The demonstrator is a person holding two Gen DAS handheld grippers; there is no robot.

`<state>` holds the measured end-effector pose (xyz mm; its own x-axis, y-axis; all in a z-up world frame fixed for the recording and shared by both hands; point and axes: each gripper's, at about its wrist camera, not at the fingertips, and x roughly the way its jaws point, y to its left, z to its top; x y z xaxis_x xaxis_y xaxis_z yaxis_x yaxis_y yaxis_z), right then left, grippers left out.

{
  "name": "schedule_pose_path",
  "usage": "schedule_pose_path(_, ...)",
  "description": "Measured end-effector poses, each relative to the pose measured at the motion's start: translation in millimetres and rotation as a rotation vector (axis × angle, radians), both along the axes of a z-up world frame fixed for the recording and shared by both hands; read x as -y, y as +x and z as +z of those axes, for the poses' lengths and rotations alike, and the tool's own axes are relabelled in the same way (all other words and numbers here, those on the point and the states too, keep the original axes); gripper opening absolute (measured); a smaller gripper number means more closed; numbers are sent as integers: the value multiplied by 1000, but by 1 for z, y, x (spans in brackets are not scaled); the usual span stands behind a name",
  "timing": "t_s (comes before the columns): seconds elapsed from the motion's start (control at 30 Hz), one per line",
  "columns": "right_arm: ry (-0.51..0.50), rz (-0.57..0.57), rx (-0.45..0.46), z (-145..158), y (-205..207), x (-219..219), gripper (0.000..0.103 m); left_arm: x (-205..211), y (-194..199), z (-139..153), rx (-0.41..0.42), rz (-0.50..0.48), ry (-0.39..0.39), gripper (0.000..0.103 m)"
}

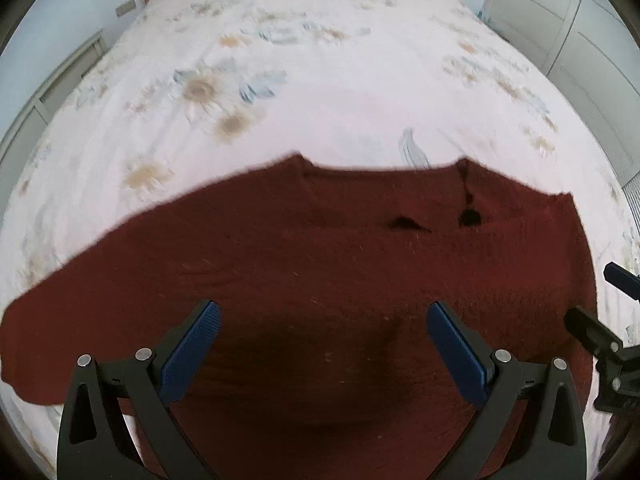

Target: Fold small clothes

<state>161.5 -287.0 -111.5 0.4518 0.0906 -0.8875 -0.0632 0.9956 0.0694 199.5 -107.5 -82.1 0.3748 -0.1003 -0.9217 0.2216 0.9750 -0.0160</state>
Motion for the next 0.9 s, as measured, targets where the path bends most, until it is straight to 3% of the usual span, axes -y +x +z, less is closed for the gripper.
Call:
schedule_pose_path(0.2,-39,-36,-86,-45,3,13,102,2,-4,-48,-88,-8,99,102)
schedule_pose_path(0.27,-48,-47,-99,-53,1,22,102,-9,-6,-56,-85,-7,86,102)
schedule_pose_path(0.43,-15,-55,-89,-55,-4,36,102,-34,-8,-54,-79,7,88,102)
schedule_pose_path(0.6,-52,-36,-101,-58,-2,28,102,-49,-7,-56,-87,32,60,102)
schedule_pose_path(0.77,-13,-49,-80,-38,-15,32,102,-56,-11,-43,-96,24,52,102)
schedule_pose_path(0.9,14,-73,-63,-24,-32,42,102,-87,-22,-29,-109,51,8,102)
